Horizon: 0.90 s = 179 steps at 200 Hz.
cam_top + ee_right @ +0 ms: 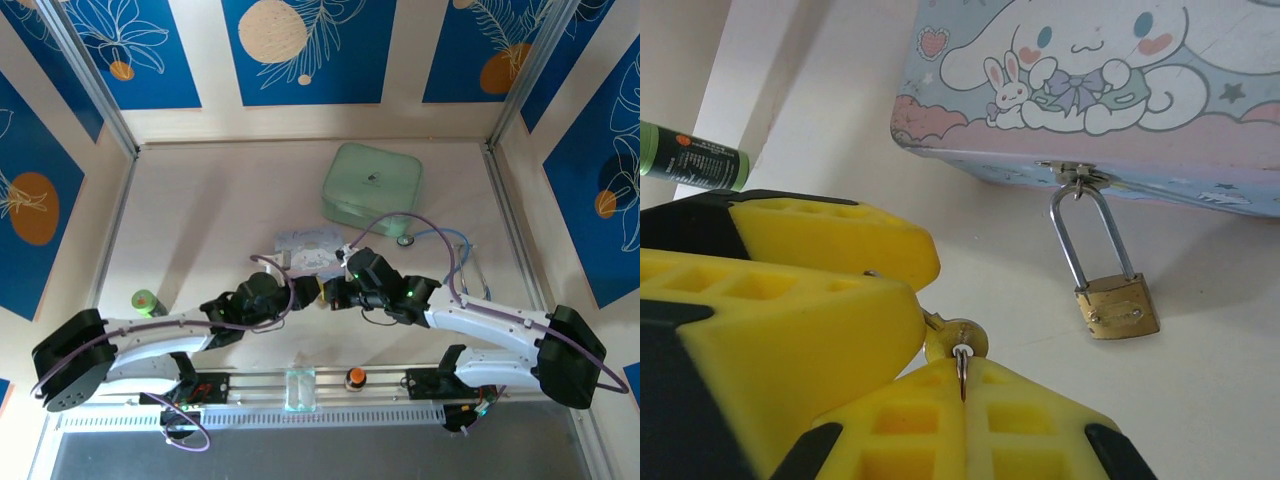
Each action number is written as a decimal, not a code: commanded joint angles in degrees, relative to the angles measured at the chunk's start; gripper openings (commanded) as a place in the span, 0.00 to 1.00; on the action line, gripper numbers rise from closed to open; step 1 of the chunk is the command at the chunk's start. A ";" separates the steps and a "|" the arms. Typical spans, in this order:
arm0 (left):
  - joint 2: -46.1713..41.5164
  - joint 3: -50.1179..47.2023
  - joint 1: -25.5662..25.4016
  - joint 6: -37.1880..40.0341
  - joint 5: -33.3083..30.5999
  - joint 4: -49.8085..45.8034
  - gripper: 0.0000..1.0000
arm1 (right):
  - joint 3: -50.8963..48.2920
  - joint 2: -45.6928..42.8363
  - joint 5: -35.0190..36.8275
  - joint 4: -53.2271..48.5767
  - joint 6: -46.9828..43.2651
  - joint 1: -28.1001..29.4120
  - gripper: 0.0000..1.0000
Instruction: Unlock the padlock with the key
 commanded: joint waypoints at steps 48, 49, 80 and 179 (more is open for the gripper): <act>0.35 1.15 -0.56 0.01 -1.11 2.04 0.33 | -0.88 -1.77 -0.29 1.50 0.60 1.01 0.00; 0.29 1.10 -0.56 0.02 -1.20 2.06 0.34 | -0.88 -1.77 -0.24 1.53 0.61 0.97 0.00; -2.86 -0.02 -0.56 0.26 -3.74 1.85 0.34 | -1.06 -1.78 -0.20 1.68 0.80 1.10 0.00; -0.01 0.12 -0.61 -1.79 -2.37 2.91 0.22 | -0.54 -1.69 0.06 1.90 0.34 1.24 0.00</act>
